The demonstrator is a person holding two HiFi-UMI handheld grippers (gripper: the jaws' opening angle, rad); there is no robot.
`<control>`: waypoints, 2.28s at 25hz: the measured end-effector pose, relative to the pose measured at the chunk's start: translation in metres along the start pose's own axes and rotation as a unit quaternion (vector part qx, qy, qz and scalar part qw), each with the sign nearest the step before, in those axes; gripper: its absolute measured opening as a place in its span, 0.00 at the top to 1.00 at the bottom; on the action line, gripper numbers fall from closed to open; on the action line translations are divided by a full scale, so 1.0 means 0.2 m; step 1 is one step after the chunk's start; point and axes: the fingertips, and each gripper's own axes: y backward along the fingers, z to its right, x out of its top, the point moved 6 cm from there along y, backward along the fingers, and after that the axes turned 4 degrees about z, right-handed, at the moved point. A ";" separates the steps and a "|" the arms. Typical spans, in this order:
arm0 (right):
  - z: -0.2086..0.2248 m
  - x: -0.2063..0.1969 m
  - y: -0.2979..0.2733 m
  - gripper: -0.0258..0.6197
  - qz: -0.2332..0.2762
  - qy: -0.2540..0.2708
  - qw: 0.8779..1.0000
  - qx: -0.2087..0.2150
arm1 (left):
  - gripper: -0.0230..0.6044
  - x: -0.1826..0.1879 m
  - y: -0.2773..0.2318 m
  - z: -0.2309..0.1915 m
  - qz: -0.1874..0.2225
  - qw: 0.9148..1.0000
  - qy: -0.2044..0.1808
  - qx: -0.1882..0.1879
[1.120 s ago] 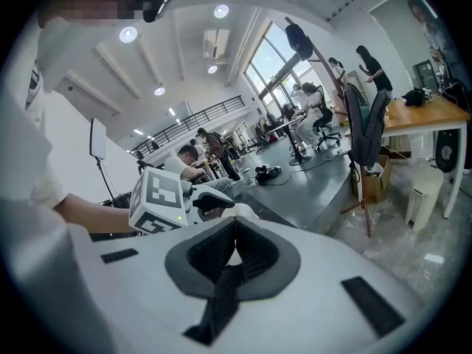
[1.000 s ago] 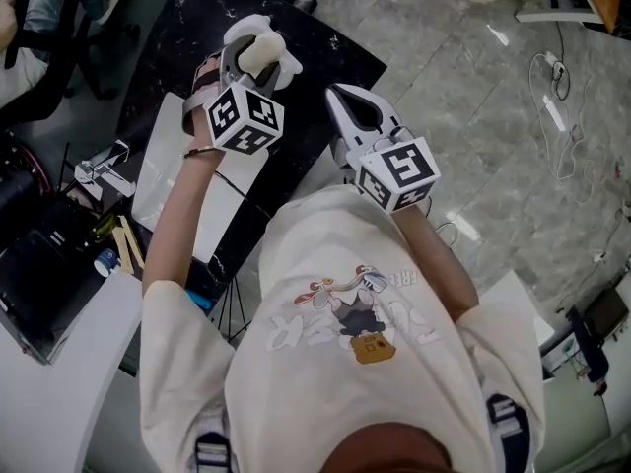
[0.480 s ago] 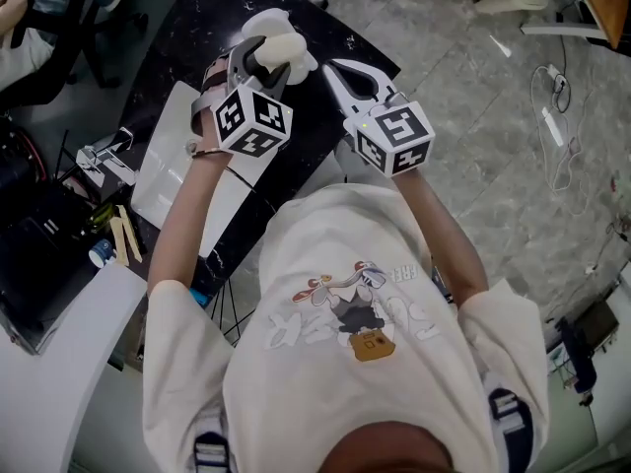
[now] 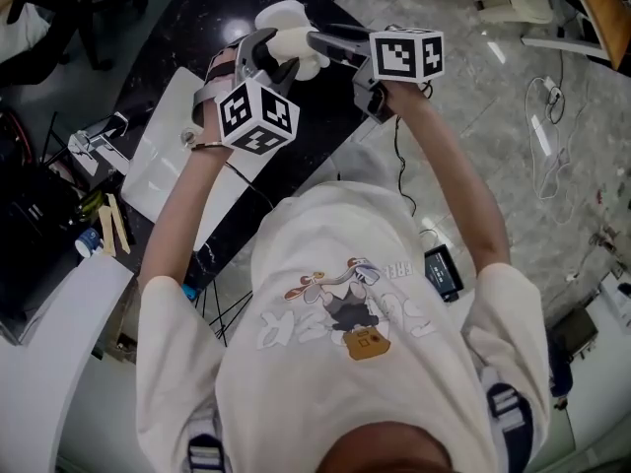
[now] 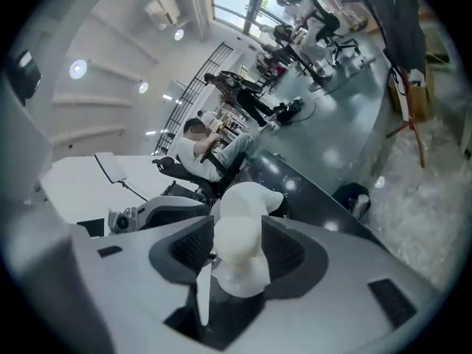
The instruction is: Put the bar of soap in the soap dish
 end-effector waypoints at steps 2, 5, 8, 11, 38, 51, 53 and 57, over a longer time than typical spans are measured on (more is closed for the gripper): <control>0.02 0.00 -0.03 0.63 -0.027 -0.013 1.000 -0.008 | 0.55 0.00 -0.01 0.00 0.003 1.000 0.002 -0.002; 0.04 -0.05 -0.08 0.61 -0.067 -0.026 0.997 -0.019 | 0.55 -0.01 -0.02 0.01 0.004 1.000 0.006 -0.004; 0.05 -0.07 -0.11 0.65 -0.076 -0.037 0.996 -0.027 | 0.55 -0.03 -0.04 0.00 0.004 1.000 0.007 -0.006; 0.06 -0.05 -0.10 0.69 -0.074 -0.037 0.996 -0.027 | 0.55 -0.04 -0.05 -0.02 0.005 1.000 0.013 -0.004; -0.11 0.11 -0.14 0.78 -0.255 0.323 0.909 -0.063 | 0.55 -0.08 -0.04 -0.06 0.012 0.997 0.074 0.016; -0.28 0.12 -0.30 0.78 -0.399 0.516 0.758 -0.015 | 0.55 -0.14 -0.03 -0.08 0.024 0.994 0.105 0.029; -0.31 0.10 -0.32 0.78 -0.418 0.542 0.729 -0.003 | 0.55 -0.15 -0.03 -0.08 0.026 0.993 0.110 0.029; -0.35 0.10 -0.37 0.77 -0.445 0.580 0.682 0.016 | 0.55 -0.16 -0.03 -0.07 0.027 0.992 0.117 0.027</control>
